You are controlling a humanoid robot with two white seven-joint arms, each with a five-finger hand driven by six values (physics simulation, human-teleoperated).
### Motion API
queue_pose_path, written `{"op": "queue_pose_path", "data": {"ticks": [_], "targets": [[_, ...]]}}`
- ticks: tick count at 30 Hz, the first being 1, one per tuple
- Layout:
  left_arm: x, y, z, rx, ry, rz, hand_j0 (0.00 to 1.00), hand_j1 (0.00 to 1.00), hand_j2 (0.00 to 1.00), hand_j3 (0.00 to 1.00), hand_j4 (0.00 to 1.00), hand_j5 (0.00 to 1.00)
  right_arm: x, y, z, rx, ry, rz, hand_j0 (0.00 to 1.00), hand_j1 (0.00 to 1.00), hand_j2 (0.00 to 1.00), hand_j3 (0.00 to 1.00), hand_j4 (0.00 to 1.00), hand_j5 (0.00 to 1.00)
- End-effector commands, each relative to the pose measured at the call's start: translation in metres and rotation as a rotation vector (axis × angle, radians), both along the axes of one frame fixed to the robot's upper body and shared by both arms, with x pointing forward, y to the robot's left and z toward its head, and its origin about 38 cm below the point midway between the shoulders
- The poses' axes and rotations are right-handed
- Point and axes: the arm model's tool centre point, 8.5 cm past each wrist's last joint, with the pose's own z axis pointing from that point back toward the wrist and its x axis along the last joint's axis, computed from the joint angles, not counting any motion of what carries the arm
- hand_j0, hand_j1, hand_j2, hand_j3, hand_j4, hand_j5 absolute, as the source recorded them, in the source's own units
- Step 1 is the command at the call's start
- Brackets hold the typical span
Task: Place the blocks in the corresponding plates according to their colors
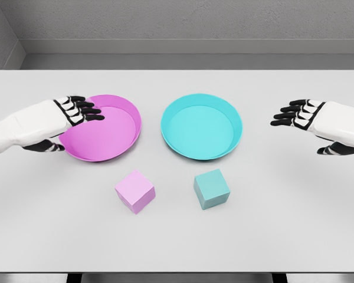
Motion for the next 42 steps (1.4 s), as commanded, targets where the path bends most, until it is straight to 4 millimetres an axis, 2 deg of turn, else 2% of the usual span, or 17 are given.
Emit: {"op": "queue_pose_path", "data": {"ticks": [1,4,6,8,9,11,15,17,20,22,24,30,33,42], "targets": [[-0.006,-0.007,0.000,0.008,0.005,-0.030,1.00,1.00,1.00,1.00,1.00,1.00,0.000,0.000,-0.002,0.002,0.008,0.000,1.00,1.00,1.00,1.00,1.00,1.00],[-0.006,-0.006,0.001,0.010,0.009,-0.030,1.00,1.00,1.00,1.00,1.00,1.00,0.000,-0.001,-0.002,0.000,0.008,-0.002,1.00,1.00,1.00,1.00,1.00,1.00],[-0.010,-0.013,0.000,0.011,0.009,-0.055,1.00,1.00,1.00,1.00,1.00,1.00,-0.001,0.002,-0.007,0.006,0.022,0.003,1.00,1.00,1.00,1.00,1.00,1.00],[-0.012,-0.017,-0.003,0.014,0.018,-0.066,1.00,1.00,1.00,1.00,1.00,1.00,-0.009,0.012,-0.032,0.003,0.098,0.034,1.00,1.00,1.00,1.00,1.00,1.00],[-0.013,-0.018,-0.006,0.017,0.027,-0.071,1.00,1.00,1.00,1.00,1.00,1.00,-0.009,0.018,-0.038,0.020,0.103,0.043,1.00,1.00,1.00,1.00,1.00,1.00],[-0.017,-0.025,-0.013,0.025,0.048,-0.093,1.00,1.00,1.00,1.00,1.00,1.00,-0.005,0.023,-0.039,-0.023,0.064,0.057,1.00,1.00,1.00,1.00,1.00,1.00],[-0.019,-0.031,-0.018,0.028,0.063,-0.111,1.00,1.00,1.00,1.00,1.00,1.00,-0.004,0.048,-0.058,-0.032,0.063,0.108,1.00,1.00,1.00,1.00,1.00,1.00],[-0.022,-0.035,-0.024,0.041,0.076,-0.125,1.00,1.00,1.00,1.00,1.00,1.00,-0.003,0.056,-0.060,-0.012,0.062,0.122,1.00,1.00,1.00,1.00,1.00,1.00],[-0.027,-0.042,-0.031,0.072,0.079,-0.153,1.00,1.00,1.00,1.00,1.00,1.00,-0.006,0.069,-0.071,0.019,0.088,0.147,1.00,1.00,1.00,1.00,1.00,1.00],[-0.029,-0.045,-0.031,0.083,0.073,-0.166,1.00,1.00,1.00,1.00,1.00,1.00,-0.012,0.084,-0.087,0.043,0.128,0.178,1.00,1.00,1.00,1.00,1.00,1.00],[-0.029,-0.048,-0.033,0.090,0.079,-0.178,1.00,1.00,1.00,1.00,1.00,1.00,-0.016,0.089,-0.096,0.013,0.147,0.200,1.00,1.00,1.00,1.00,1.00,1.00],[-0.031,-0.059,-0.034,0.100,0.084,-0.219,1.00,1.00,1.00,1.00,1.00,1.00,-0.015,0.094,-0.096,0.000,0.140,0.214,1.00,1.00,1.00,1.00,1.00,1.00],[-0.032,-0.063,-0.037,0.107,0.095,-0.236,1.00,1.00,1.00,1.00,1.00,1.00,-0.008,0.095,-0.086,0.009,0.112,0.215,1.00,1.00,1.00,1.00,1.00,1.00],[-0.034,-0.069,-0.041,0.116,0.110,-0.260,1.00,1.00,1.00,1.00,1.00,1.00,-0.001,0.106,-0.075,0.018,0.081,0.242,1.00,1.00,1.00,1.00,1.00,1.00]]}}
